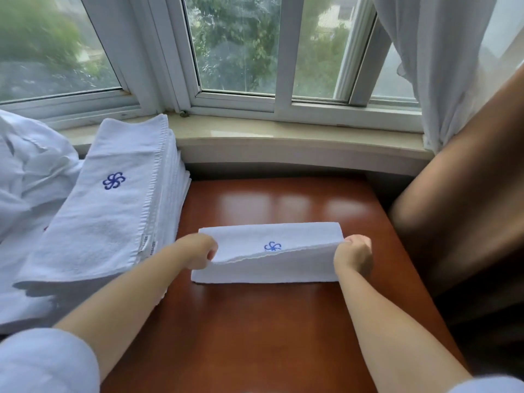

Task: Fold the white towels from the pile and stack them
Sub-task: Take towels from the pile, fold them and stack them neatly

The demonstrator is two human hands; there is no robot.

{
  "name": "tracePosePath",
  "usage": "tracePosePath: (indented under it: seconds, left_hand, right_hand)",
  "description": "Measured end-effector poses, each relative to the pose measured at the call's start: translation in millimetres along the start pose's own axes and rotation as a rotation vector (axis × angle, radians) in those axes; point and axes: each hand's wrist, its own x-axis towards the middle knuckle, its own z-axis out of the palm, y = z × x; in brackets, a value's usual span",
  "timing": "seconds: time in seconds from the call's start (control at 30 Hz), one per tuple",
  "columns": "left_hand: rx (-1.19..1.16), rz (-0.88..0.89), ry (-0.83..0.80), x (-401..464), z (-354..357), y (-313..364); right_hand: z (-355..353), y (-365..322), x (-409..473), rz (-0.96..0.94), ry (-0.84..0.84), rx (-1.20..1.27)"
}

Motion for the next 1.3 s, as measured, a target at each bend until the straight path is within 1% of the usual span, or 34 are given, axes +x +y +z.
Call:
tracePosePath:
  seconds: [0.07, 0.1, 0.13, 0.23, 0.27, 0.3, 0.33, 0.43, 0.47, 0.53, 0.6, 0.63, 0.7, 0.73, 0.8, 0.87, 0.93, 0.97, 1.03, 1.17, 1.23, 1.3]
  left_hand:
    - [-0.011, -0.112, -0.107, -1.8, 25.8, 11.3]
    - [-0.070, -0.171, -0.101, -1.3, 35.8, 16.7]
    - [-0.161, -0.233, -0.037, -0.3, 42.3, 21.3]
    - [-0.395, -0.422, 0.307, 5.1, 47.9, 23.6]
    - [-0.464, -0.471, 0.379, 8.2, 50.0, 21.3]
    - [-0.549, -0.515, 0.417, 11.8, 51.7, 18.4]
    - [-0.652, -0.555, 0.416, 15.0, 52.8, 15.8]
    - [-1.039, -0.657, 0.331, 24.6, 52.5, 8.4]
    - [-1.117, -0.676, 0.323, 28.3, 51.1, 5.5]
    - [-1.150, -0.710, 0.397, 37.1, 47.3, -1.0]
    - [-1.212, -0.698, 0.470, 47.8, 43.4, -5.4]
    - [-1.281, -0.674, 0.470, 53.2, 40.5, -6.4]
    - [-1.425, -0.619, 0.415, 60.9, 34.8, -5.7]
    - [-1.448, -0.591, 0.390, 65.5, 33.9, -6.6]
    - [-1.376, -0.520, 0.409, 73.8, 34.9, -11.9]
    - [-1.319, -0.483, 0.514, 78.7, 35.8, -15.7]
    - [-1.303, -0.451, 0.658, 79.9, 35.1, -16.1]
    - [-1.289, -0.438, 0.710, 81.2, 35.1, -16.2]
    - [-1.237, -0.413, 0.751, 84.8, 35.6, -17.0]
    - [-1.145, -0.381, 0.726, 95.8, 34.8, -22.7]
    - [-1.145, -0.327, 0.643, 101.8, 30.8, -29.1]
    - [-1.241, -0.272, 0.503, 105.3, 25.0, -36.4]
  right_hand:
    - [-0.8, 15.0, -6.9, 0.055, -0.046, -0.142]
    - [-0.5, 20.6, -9.0, 0.079, -0.062, -0.206]
    - [0.4, 24.5, -10.3, 0.077, -0.072, -0.254]
    - [3.0, 28.8, -8.5, -0.035, -0.105, -0.347]
    - [3.7, 29.0, -6.5, -0.045, -0.122, -0.347]
    - [4.7, 28.6, -4.3, -0.034, -0.140, -0.337]
    - [5.4, 27.7, -1.9, -0.013, -0.153, -0.330]
    - [9.0, 22.4, 7.1, 0.015, -0.183, -0.369]
    - [10.9, 20.2, 11.0, 0.008, -0.191, -0.382]
    - [15.5, 15.3, 21.0, -0.021, -0.193, -0.398]
    - [20.0, 9.1, 29.6, -0.061, -0.176, -0.413]
    - [22.3, 5.8, 33.7, -0.077, -0.170, -0.417]
    - [26.4, 0.0, 41.2, -0.069, -0.206, -0.399]
    - [28.3, -1.8, 44.4, -0.048, -0.252, -0.372]
    - [31.9, -2.9, 49.5, -0.025, -0.337, -0.298]
    - [34.0, -2.2, 53.3, -0.034, -0.370, -0.175]
    - [35.9, -0.7, 55.3, -0.045, -0.384, -0.073]
    - [36.7, -1.0, 55.4, -0.053, -0.384, -0.068]
    - [38.9, -1.4, 55.0, -0.067, -0.375, -0.113]
    - [45.1, -3.0, 56.3, -0.073, -0.366, -0.182]
    - [47.0, -3.2, 59.2, -0.065, -0.359, -0.197]
    - [47.2, -3.4, 62.9, -0.041, -0.364, -0.189]
